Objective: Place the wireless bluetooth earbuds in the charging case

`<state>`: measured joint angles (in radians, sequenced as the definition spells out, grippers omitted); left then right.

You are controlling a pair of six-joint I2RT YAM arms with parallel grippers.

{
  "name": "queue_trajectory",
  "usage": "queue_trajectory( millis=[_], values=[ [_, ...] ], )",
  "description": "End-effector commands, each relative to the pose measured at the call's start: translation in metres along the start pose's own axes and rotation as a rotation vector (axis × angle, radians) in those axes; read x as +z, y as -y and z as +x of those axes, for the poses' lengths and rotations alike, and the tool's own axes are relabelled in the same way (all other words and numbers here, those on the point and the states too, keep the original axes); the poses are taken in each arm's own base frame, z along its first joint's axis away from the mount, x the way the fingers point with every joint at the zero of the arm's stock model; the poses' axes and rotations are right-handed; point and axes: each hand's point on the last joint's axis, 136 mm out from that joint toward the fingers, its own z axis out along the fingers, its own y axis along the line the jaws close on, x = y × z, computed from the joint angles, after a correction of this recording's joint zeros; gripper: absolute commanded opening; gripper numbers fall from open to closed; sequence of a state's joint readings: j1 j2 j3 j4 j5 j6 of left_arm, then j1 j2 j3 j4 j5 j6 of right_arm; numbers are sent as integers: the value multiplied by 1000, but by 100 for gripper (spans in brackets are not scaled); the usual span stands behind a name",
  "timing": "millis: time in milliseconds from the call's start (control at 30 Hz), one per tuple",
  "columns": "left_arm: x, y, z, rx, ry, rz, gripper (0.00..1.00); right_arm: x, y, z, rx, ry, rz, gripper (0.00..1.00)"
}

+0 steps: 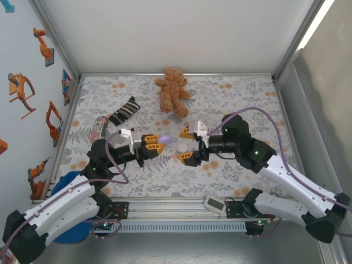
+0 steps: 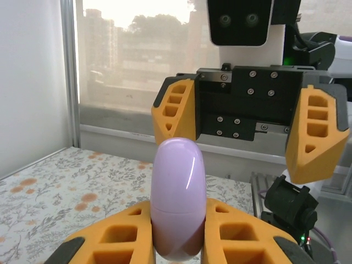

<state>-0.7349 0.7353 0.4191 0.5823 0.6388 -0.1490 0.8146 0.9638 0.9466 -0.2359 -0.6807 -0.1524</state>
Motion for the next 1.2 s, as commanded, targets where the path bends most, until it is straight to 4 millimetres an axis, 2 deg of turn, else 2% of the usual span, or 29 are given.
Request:
queue_trajectory(
  millis=[0,233,500,667,1167],
  values=[
    [-1,14,-10,5,20,64,0,1,-5,-6,-76,-13,-45,77],
    [-1,15,-11,16,21,66,0,7,-1,-14,-101,-7,-61,74],
    [-1,15,-11,20,21,67,0,17,4,-24,-68,5,-84,60],
    [-1,15,-12,23,22,68,0,25,2,-28,-75,18,-108,55],
    [-1,15,-11,24,16,66,0,33,2,-26,-57,4,-136,27]
  ],
)
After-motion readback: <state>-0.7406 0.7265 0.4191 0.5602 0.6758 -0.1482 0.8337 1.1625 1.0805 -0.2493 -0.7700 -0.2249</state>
